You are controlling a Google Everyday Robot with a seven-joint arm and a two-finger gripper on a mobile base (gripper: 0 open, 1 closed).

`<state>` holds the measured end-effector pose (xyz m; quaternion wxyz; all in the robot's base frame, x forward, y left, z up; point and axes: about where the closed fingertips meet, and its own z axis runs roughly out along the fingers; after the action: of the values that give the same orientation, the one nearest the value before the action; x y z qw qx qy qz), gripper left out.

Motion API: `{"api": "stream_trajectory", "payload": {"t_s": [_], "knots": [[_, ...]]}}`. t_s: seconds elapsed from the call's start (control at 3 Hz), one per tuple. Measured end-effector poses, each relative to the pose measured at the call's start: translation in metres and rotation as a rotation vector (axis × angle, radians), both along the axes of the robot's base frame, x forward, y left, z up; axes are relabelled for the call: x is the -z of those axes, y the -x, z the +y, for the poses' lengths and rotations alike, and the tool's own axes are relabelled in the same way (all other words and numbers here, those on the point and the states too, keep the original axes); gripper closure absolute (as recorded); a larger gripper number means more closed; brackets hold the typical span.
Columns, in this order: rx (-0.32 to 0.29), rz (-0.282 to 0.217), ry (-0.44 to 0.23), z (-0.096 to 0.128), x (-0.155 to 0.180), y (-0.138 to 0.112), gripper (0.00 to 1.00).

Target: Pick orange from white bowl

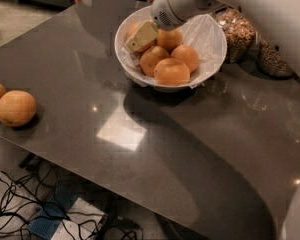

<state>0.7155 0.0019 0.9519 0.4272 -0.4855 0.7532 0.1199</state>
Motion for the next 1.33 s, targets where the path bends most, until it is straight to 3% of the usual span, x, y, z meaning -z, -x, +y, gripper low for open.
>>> {"api": "stream_trajectory", "payload": {"t_s": [1.0, 1.33], "knots": [[0.036, 0.031, 0.09, -0.001, 0.024, -0.026, 0.09], [0.027, 0.054, 0.102, 0.002, 0.033, -0.032, 0.25]]}}
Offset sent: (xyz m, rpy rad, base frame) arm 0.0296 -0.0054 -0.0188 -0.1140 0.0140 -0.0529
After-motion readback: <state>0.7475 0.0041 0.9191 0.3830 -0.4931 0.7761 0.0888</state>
